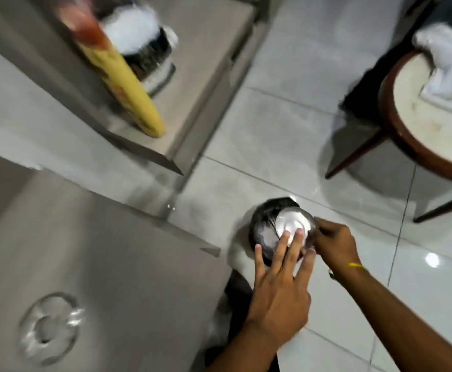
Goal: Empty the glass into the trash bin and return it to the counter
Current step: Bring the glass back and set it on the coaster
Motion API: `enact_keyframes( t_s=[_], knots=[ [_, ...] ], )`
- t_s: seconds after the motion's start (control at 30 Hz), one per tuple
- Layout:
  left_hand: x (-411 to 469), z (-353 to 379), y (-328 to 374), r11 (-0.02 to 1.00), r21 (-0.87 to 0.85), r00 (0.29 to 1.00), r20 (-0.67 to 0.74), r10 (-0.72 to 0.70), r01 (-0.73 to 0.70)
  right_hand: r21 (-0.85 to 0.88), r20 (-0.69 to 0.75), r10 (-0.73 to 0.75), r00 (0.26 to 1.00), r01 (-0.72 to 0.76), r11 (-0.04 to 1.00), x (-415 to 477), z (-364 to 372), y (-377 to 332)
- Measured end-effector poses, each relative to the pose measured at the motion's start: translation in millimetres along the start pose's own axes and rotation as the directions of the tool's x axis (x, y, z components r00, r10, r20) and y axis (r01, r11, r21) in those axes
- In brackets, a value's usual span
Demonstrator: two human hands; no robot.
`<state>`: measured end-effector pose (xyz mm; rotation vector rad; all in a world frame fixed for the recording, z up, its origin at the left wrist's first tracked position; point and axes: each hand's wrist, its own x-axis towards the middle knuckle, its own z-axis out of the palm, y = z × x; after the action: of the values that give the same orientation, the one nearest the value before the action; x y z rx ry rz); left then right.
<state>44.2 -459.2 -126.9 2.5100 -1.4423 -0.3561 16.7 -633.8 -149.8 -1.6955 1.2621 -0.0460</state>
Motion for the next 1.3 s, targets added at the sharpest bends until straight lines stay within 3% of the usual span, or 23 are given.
enact_keyframes(
  t_s=[0.07,0.13,0.2,0.33,0.43,0.53,0.63,0.77,0.97,1.13,1.3],
  knots=[
    [0,-77,-11,0.998,0.059,0.99,-0.144,0.0,0.008,0.072,0.028,-0.056,0.998,0.054,0.996,-52,-16,-64],
    [-3,-131,-27,0.995,0.098,0.974,-0.228,-0.012,0.035,0.041,0.039,-0.162,0.986,0.16,0.986,-90,-20,-110],
    [-29,-197,-58,0.981,0.092,0.925,-0.359,-0.127,0.17,0.025,0.102,-0.285,0.953,0.284,0.959,-133,-8,-173],
    [-116,-279,-124,0.84,-0.111,0.704,-0.494,-0.51,0.531,0.008,0.306,-0.442,0.843,0.462,0.887,-212,60,-268],
    [-208,-298,-165,0.625,-0.22,0.455,-0.515,-0.727,0.749,-0.067,0.523,-0.562,0.641,0.688,0.722,-280,138,-309],
    [-290,-284,-182,0.42,-0.28,0.275,-0.437,-0.857,0.863,-0.158,0.735,-0.476,0.483,0.804,0.573,-338,206,-318],
    [-349,-247,-180,0.25,-0.28,0.156,-0.318,-0.935,0.927,-0.207,0.835,-0.398,0.379,0.888,0.41,-369,257,-303],
    [-389,-184,-164,0.14,-0.27,0.09,-0.189,-0.978,0.953,-0.207,0.901,-0.321,0.293,0.939,0.274,-385,293,-277],
    [-378,-133,-144,0.039,-0.351,0.027,-0.041,-0.999,0.936,-0.274,0.878,-0.331,0.346,0.93,0.243,-382,301,-247],
    [-372,-116,-140,0.073,-0.298,0.067,-0.032,-0.997,0.952,-0.315,0.861,-0.322,0.395,0.909,0.272,-369,298,-238],
    [-379,-101,-142,0.109,-0.26,0.092,-0.074,-0.993,0.96,-0.266,0.875,-0.324,0.359,0.917,0.298,-355,295,-237]
  ],
)
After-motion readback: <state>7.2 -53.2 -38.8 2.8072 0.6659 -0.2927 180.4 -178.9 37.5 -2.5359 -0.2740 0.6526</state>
